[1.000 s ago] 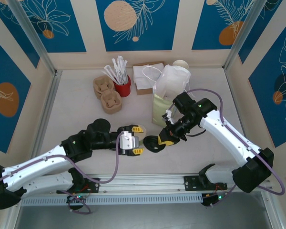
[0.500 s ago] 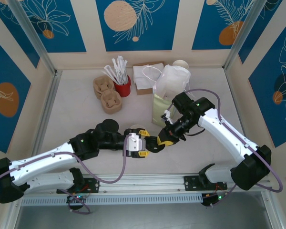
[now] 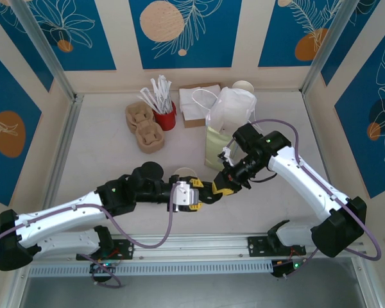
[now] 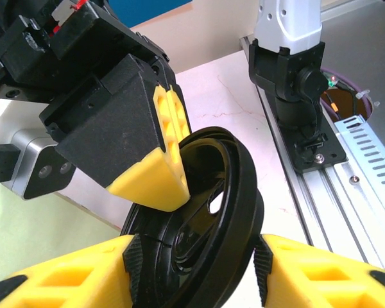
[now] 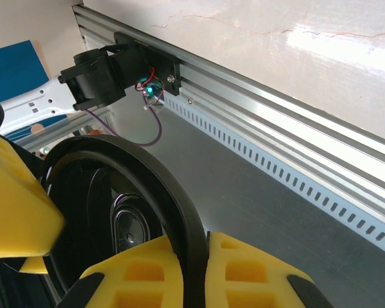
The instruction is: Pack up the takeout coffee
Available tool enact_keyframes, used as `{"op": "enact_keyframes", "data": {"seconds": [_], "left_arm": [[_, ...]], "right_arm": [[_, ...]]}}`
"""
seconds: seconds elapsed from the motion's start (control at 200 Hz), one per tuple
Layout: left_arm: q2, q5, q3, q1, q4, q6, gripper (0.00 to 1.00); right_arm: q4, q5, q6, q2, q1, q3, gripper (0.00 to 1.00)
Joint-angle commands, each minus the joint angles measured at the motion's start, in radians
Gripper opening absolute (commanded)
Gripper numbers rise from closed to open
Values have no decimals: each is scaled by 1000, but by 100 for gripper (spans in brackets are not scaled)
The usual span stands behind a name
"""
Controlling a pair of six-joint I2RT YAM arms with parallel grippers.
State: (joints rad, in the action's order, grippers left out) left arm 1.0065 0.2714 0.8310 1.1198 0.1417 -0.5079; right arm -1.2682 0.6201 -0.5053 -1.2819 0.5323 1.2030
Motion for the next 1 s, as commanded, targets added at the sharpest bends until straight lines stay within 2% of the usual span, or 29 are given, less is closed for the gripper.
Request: {"op": "enact_keyframes", "data": {"seconds": [0.0,0.21,0.275,0.395,0.575,0.765,0.995], "left_arm": [[9,-50,13,9,-40,-14,46],[9,-84,-14,9,-101,-15,33],[6,-92,-24,10,-121,-18,31],[3,-103,-33,9,-147,-15,26],[12,-107,-23,9,-144,6,24],[18,-131,-13,7,-143,37,21],[34,-162,-4,6,-142,66,18]], "right_arm": [[-11,43,-26,33,-3,4,0],[8,39,-41,54,-3,-11,0],[19,44,-47,66,-7,-17,6],[44,68,-66,86,-25,-29,10],[62,74,-71,104,-47,-36,16],[63,78,-65,121,-72,-36,31],[76,82,-70,157,-123,-36,33]]}}
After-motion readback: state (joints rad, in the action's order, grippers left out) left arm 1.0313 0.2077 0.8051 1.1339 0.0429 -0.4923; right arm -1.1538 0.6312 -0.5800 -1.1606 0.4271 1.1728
